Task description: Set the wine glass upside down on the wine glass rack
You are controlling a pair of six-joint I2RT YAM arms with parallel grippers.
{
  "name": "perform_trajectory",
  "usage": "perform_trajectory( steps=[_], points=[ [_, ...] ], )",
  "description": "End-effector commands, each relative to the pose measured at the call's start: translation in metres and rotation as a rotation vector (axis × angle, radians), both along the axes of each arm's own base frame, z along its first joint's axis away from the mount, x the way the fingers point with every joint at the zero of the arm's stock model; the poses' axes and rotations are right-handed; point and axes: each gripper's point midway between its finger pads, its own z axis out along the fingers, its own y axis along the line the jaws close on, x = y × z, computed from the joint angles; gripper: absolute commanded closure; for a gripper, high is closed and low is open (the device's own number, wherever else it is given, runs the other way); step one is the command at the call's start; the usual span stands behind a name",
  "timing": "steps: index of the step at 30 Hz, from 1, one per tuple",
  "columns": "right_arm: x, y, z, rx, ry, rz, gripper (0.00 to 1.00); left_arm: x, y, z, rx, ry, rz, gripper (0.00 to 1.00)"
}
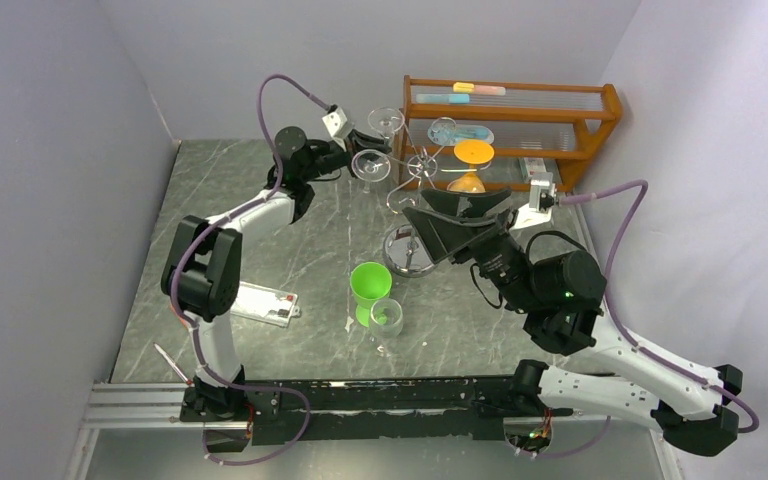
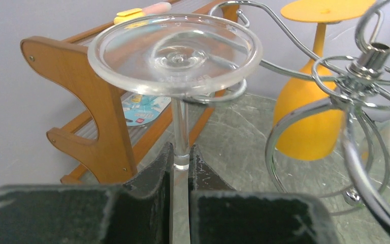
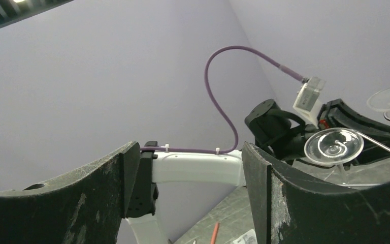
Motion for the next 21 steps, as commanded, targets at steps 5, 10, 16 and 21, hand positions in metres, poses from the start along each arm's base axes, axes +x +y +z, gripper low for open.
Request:
perform_trajectory(
  steps=[5,10,16,21],
  points=[
    [0.005,-0.01,0.005,0.012,0.031,-0.046,0.23,-0.02,0.018,0.034,-0.044,-0.221,0.063,0.83],
    [0.007,-0.014,0.003,0.013,0.053,-0.059,0.23,-0.018,0.019,0.021,0.006,-0.187,0.068,0.58],
    [0.009,-0.021,0.0,0.006,0.103,-0.08,0.24,-0.02,0.029,0.006,0.008,-0.117,0.128,0.34],
    [0.014,-0.028,-0.01,-0.034,0.164,-0.118,0.25,-0.023,0.042,-0.01,-0.004,-0.066,0.192,0.31]
  ],
)
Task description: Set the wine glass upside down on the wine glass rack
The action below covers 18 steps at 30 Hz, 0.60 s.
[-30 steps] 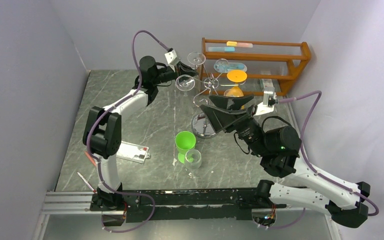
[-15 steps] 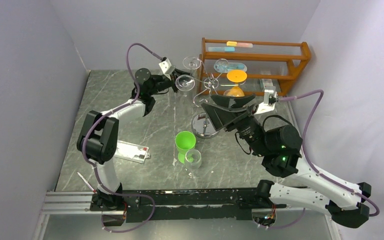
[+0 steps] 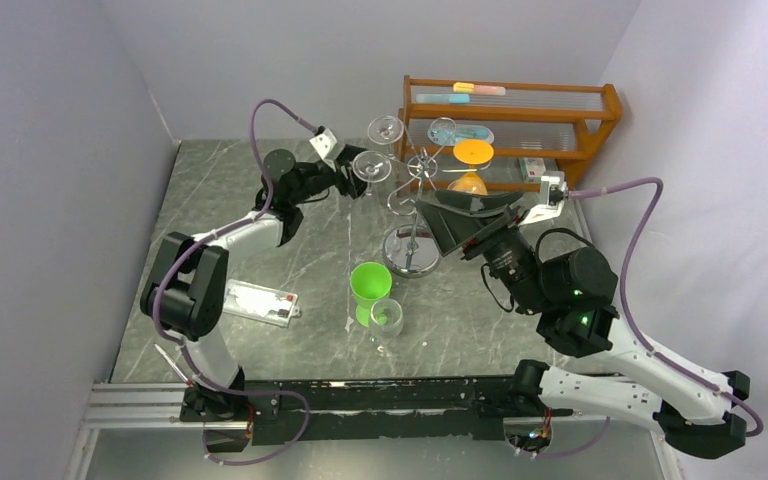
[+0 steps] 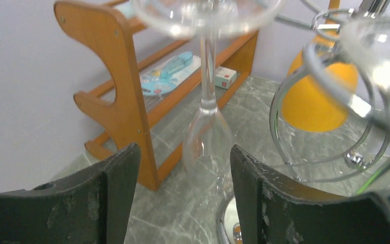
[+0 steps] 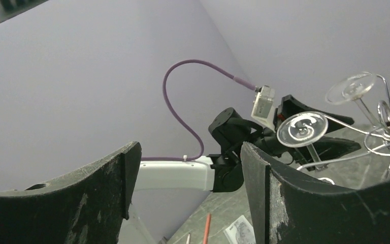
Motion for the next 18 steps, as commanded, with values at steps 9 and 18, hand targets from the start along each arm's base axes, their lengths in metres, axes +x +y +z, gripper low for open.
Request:
perform_trajectory(
  steps=[9,18],
  points=[
    [0.016,-0.008,-0.052,-0.259,0.214,-0.098,0.22,0.002,0.059,0.007,-0.079,0.055,0.309,0.28],
    [0.014,0.003,-0.098,-0.535,0.263,-0.064,0.22,0.0,0.12,-0.005,-0.254,0.257,0.641,0.28]
  ],
)
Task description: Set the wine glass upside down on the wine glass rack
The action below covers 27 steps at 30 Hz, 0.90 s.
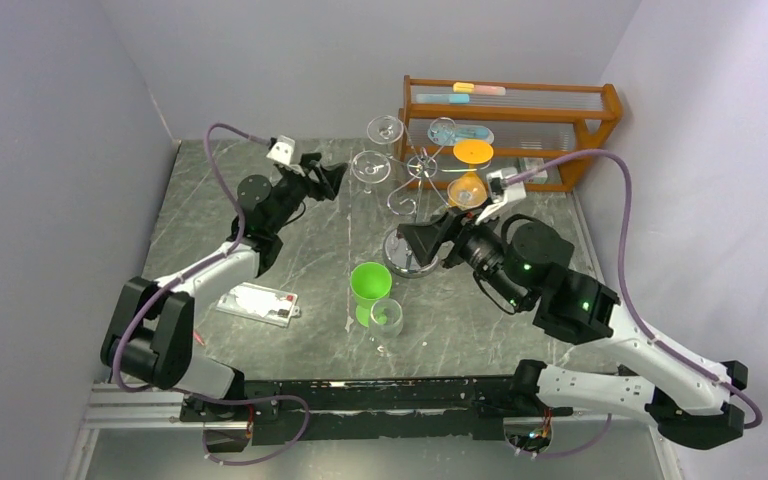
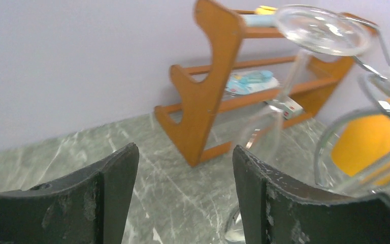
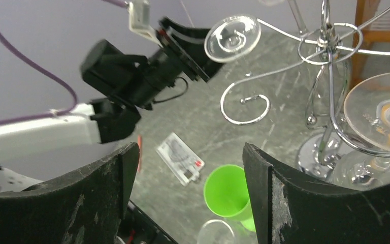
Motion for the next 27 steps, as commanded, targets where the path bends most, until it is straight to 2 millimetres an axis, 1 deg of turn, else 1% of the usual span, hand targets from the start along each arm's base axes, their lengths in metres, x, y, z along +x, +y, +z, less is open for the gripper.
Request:
perform_trajectory(
  steps=[1,5,7,8,9,10,11,16,19,21,22,25,27],
  points=[
    [-0.005,0.001,-0.024,-0.178,0.029,0.045,0.22,0.01,0.047,-0.022,-0.147,0.164,0.274,0.28],
    [-0.009,0.014,-0.043,-0.288,0.047,0.119,0.22,0.003,0.075,-0.048,-0.195,0.377,0.446,0.3],
    [-0.008,0.024,-0.058,-0.339,0.07,0.147,0.23,-0.009,0.091,-0.064,-0.179,0.492,0.54,0.3],
    [-0.007,0.027,-0.064,-0.36,0.081,0.153,0.23,-0.014,0.096,-0.067,-0.176,0.519,0.564,0.3],
    [-0.006,0.03,-0.07,-0.379,0.09,0.158,0.24,-0.02,0.102,-0.066,-0.185,0.534,0.592,0.29],
    [-0.006,0.032,-0.075,-0.393,0.1,0.165,0.24,-0.025,0.107,-0.06,-0.201,0.53,0.608,0.29],
    [-0.005,0.035,-0.079,-0.406,0.104,0.171,0.24,-0.029,0.109,-0.059,-0.2,0.535,0.611,0.28],
    [-0.006,0.054,-0.093,-0.444,0.106,0.232,0.26,-0.049,0.117,-0.036,-0.23,0.503,0.604,0.25],
    [-0.01,0.068,-0.102,-0.487,0.1,0.258,0.27,-0.056,0.122,-0.023,-0.24,0.488,0.611,0.22],
    [-0.013,0.078,-0.111,-0.535,0.096,0.256,0.29,-0.058,0.12,-0.015,-0.241,0.47,0.591,0.2],
    [-0.015,0.083,-0.115,-0.561,0.095,0.254,0.3,-0.061,0.119,-0.017,-0.226,0.483,0.585,0.2],
    [-0.023,0.098,-0.129,-0.646,0.096,0.227,0.32,-0.063,0.118,-0.012,-0.207,0.492,0.574,0.13],
    [-0.023,0.104,-0.146,-0.711,0.115,0.198,0.33,-0.065,0.12,-0.011,-0.198,0.505,0.582,0.11]
  ],
)
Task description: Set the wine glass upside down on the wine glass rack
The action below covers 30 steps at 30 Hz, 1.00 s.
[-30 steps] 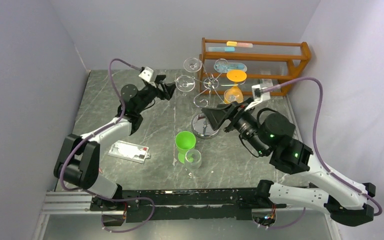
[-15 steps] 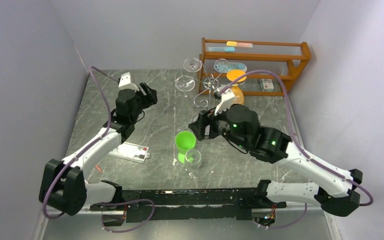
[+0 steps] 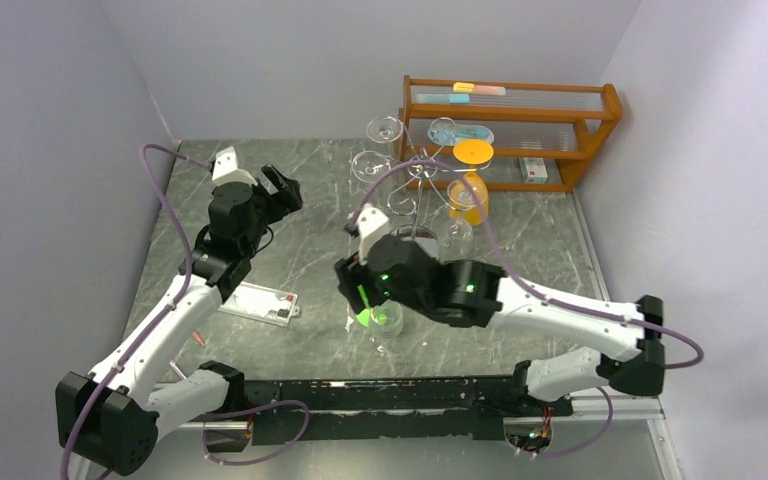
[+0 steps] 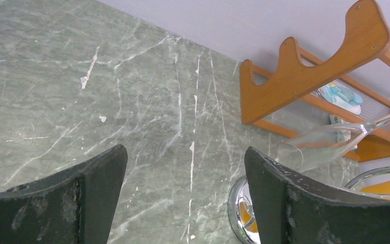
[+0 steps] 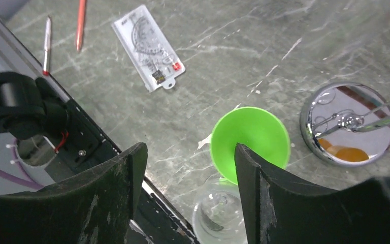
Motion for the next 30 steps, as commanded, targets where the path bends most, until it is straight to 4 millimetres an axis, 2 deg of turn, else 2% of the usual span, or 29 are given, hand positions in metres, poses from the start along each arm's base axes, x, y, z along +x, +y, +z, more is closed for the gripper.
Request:
perform_trajectory(
  steps=[1,5,9,13,18,25,28,30],
  points=[
    [0.002,0.005,-0.025,-0.147,-0.034,-0.069,0.33,-0.006,0.006,0.008,0.019,0.037,0.011,0.11],
    [0.008,0.006,-0.051,-0.232,-0.013,-0.13,0.36,-0.009,0.014,0.013,0.006,0.018,0.049,0.11],
    [0.01,0.016,-0.059,-0.256,-0.004,-0.155,0.4,-0.014,0.02,0.011,-0.047,-0.003,0.091,0.12],
    [0.007,0.028,-0.077,-0.295,0.021,-0.128,0.46,-0.019,0.027,0.009,-0.073,-0.023,0.128,0.13],
    [0.012,0.029,-0.098,-0.373,0.032,-0.16,0.53,-0.023,0.034,0.014,-0.072,-0.04,0.156,0.14],
    [0.021,0.026,-0.106,-0.418,0.014,-0.238,0.55,-0.025,0.033,0.014,-0.078,-0.05,0.148,0.14],
    [0.02,0.028,-0.112,-0.423,0.017,-0.226,0.65,-0.025,0.033,0.015,-0.075,-0.047,0.144,0.14],
    [0.022,0.031,-0.112,-0.416,0.007,-0.228,0.8,-0.024,0.032,0.015,-0.078,-0.047,0.141,0.14]
  ],
)
